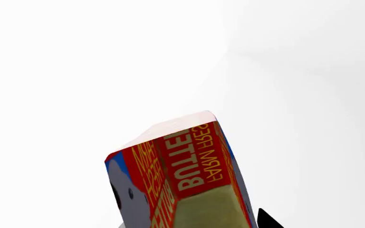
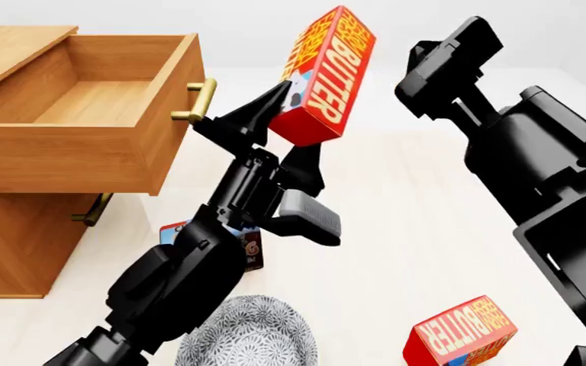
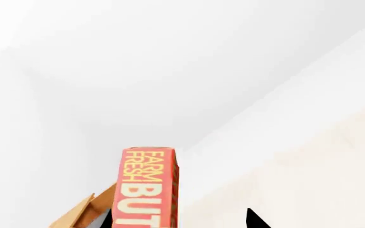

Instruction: Put the butter at the front in the top drawer of the cabinet and close it.

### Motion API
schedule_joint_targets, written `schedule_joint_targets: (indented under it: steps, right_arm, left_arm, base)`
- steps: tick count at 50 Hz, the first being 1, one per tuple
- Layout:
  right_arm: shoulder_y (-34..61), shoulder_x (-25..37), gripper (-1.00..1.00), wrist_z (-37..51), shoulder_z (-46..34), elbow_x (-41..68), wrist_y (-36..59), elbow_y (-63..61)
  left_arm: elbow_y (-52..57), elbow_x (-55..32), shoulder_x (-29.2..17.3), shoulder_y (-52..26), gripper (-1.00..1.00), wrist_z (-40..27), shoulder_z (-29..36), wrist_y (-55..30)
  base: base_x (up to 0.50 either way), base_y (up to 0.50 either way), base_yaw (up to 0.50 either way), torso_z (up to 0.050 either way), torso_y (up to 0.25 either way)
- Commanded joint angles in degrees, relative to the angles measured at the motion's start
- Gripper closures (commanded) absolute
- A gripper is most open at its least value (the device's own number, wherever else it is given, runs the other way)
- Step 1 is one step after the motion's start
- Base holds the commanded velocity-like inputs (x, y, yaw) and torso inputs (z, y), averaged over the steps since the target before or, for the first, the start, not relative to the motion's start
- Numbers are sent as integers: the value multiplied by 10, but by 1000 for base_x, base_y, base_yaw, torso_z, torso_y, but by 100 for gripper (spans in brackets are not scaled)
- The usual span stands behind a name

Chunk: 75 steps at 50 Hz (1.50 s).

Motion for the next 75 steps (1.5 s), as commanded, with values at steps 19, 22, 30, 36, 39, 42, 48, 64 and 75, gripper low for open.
schedule_joint_targets:
  steps: [19, 22, 30, 36, 39, 42, 48, 64, 75]
  right_arm:
    - [-103, 114, -100, -14, 41, -25, 41, -68]
    - [-88, 128, -100, -13, 21, -35, 69, -80]
    - [-87, 152, -100, -29, -7, -85, 121, -101]
    - [-99, 161, -100, -41, -14, -118, 140, -110]
    - [-109, 164, -100, -49, -18, -135, 148, -111]
    - [-112, 164, -100, -54, -21, -141, 151, -111]
    - [-116, 163, -100, -59, -23, -147, 151, -112]
    - [-119, 163, -100, -65, -32, -157, 157, -111]
    - [-129, 160, -100, -71, -32, -163, 152, -115]
  left_arm:
    - [73, -36, -9, 5, 100, 16, -24, -24]
    - [98, -50, -11, 12, 100, 29, -31, -33]
    - [150, -101, -16, 30, 100, 63, -53, -54]
    - [205, -138, -21, 41, 100, 93, -73, -83]
    - [236, -157, -22, 46, 100, 112, -84, -107]
    - [264, -182, -22, 50, 100, 132, -97, -134]
    - [310, -209, -22, 46, 100, 163, -117, -195]
    - [434, -303, -24, -12, 100, 257, -204, -419]
    - [447, -342, -17, -61, 100, 283, -254, -547]
  base:
    - [0, 0, 0, 1, 1]
    - [0, 0, 0, 0, 3]
    - [0, 0, 0, 0, 1]
    - [0, 0, 0, 2, 0]
    - [0, 0, 0, 0, 3]
    - [0, 0, 0, 0, 0]
    - [0, 0, 0, 0, 2]
    - [0, 0, 0, 1, 1]
    - [0, 0, 0, 0, 1]
